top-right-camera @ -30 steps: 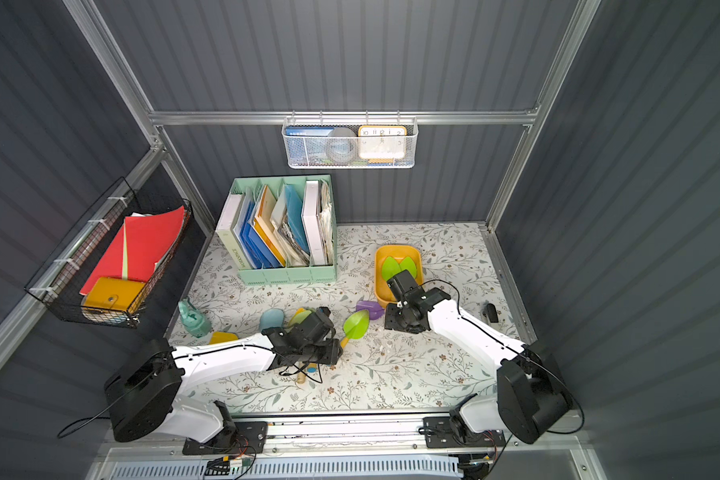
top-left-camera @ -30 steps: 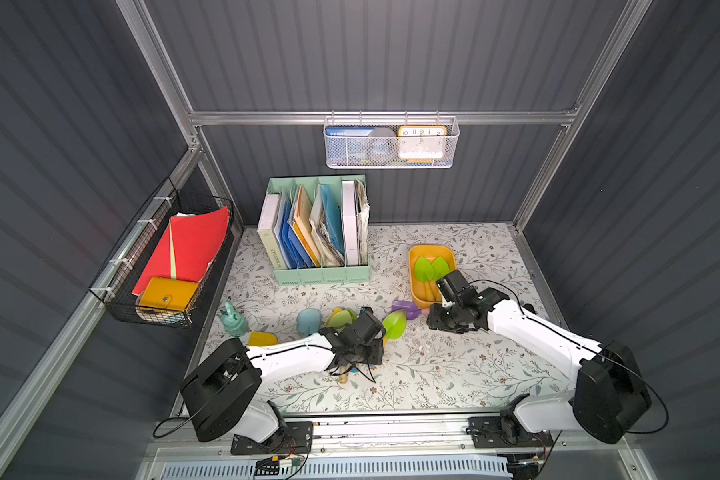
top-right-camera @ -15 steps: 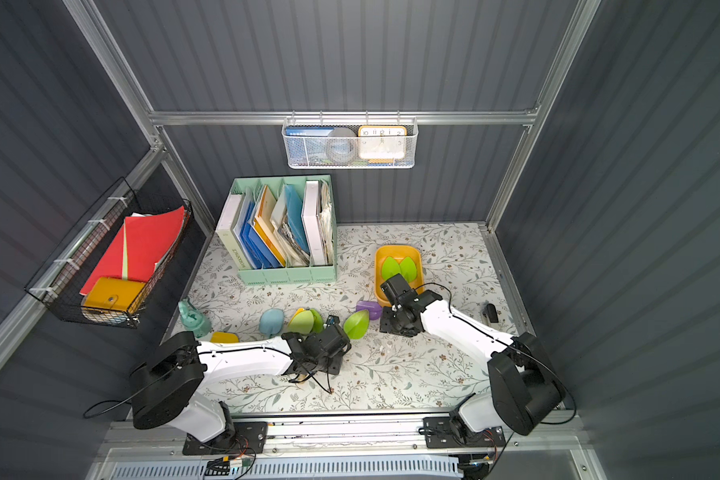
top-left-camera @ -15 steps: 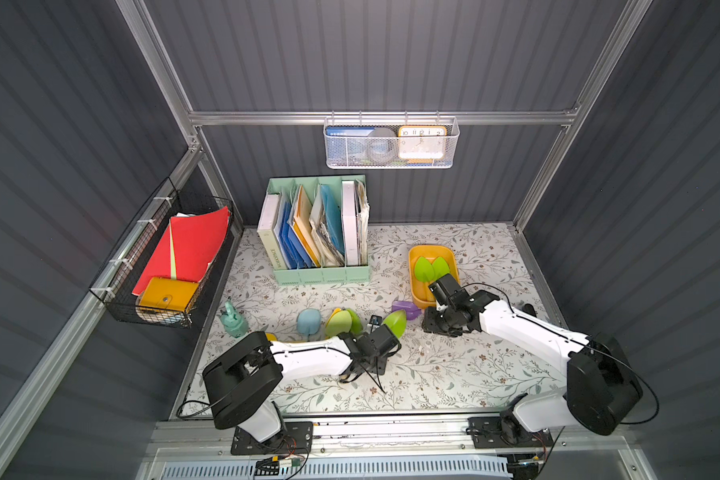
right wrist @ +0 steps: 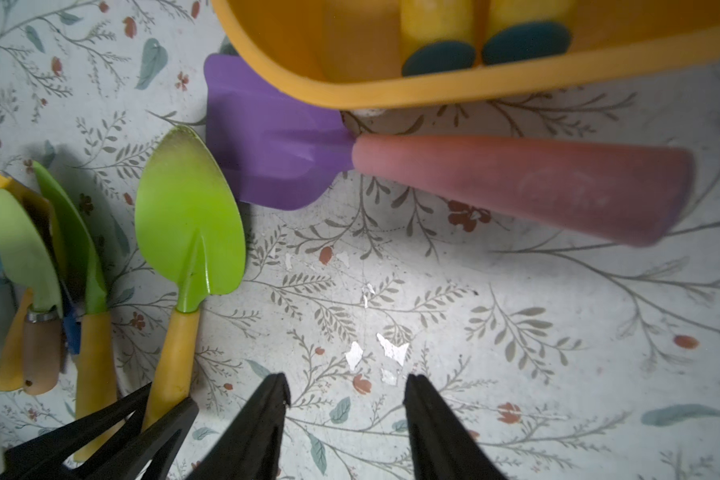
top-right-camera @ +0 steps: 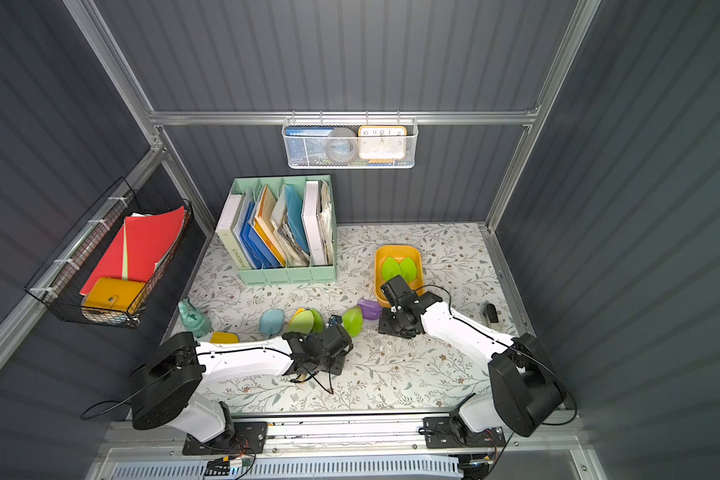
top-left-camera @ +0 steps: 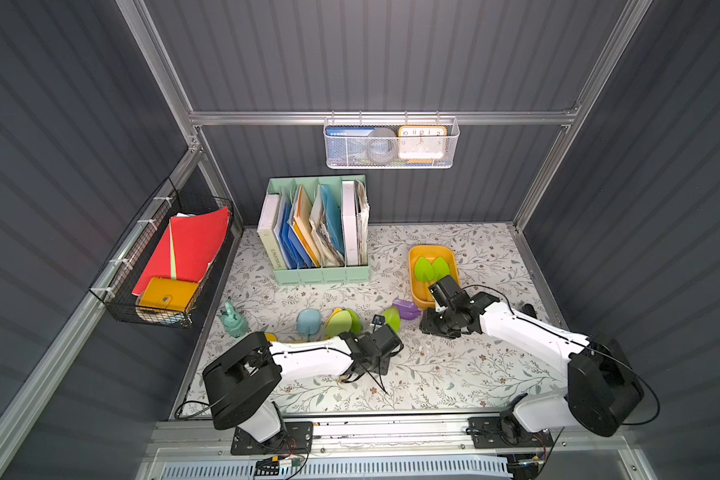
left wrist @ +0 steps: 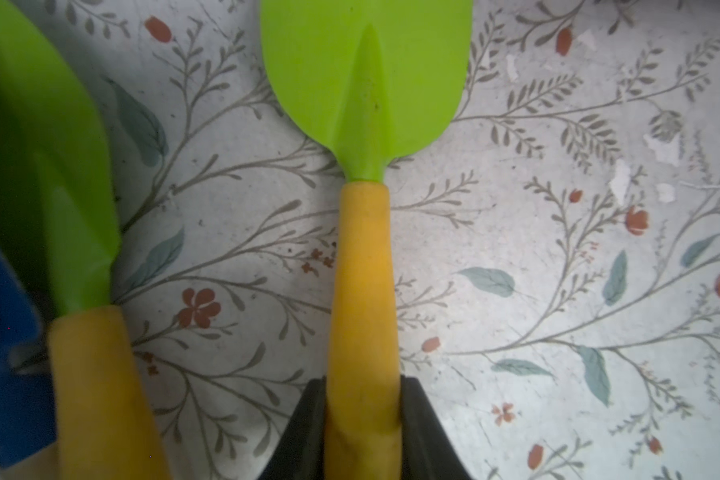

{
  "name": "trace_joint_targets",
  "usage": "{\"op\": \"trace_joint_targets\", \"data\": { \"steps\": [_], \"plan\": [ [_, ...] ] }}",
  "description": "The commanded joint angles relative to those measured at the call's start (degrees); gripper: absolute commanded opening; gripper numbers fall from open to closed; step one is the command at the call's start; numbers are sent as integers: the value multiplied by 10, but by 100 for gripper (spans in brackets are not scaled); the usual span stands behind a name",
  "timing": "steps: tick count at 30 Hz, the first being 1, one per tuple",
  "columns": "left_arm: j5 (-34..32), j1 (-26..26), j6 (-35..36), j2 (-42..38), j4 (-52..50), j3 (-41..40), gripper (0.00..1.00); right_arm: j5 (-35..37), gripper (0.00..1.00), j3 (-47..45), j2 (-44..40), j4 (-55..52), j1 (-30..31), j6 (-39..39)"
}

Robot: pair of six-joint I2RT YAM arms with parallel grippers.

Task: Put the shovel into the storage box
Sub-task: Pick up the shovel from the center of the board.

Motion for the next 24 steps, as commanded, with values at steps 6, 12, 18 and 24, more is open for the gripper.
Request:
{"op": "trace_joint_targets", "data": {
  "steps": [6,12,18,24],
  "plan": [
    [12,-1,-31,-74,22,3,12,-83,54,-30,-64,71,3,44],
    [-5,-1,-30,-83,38,23,12,-154,54,-58,-86,163,4,106],
    [-26,-1,-24,-82,50,46,11,-179,54,-73,-77,237,18,165],
    [-30,-1,-12,-77,63,65,11,-185,54,-89,-50,298,32,207]
  ]
}}
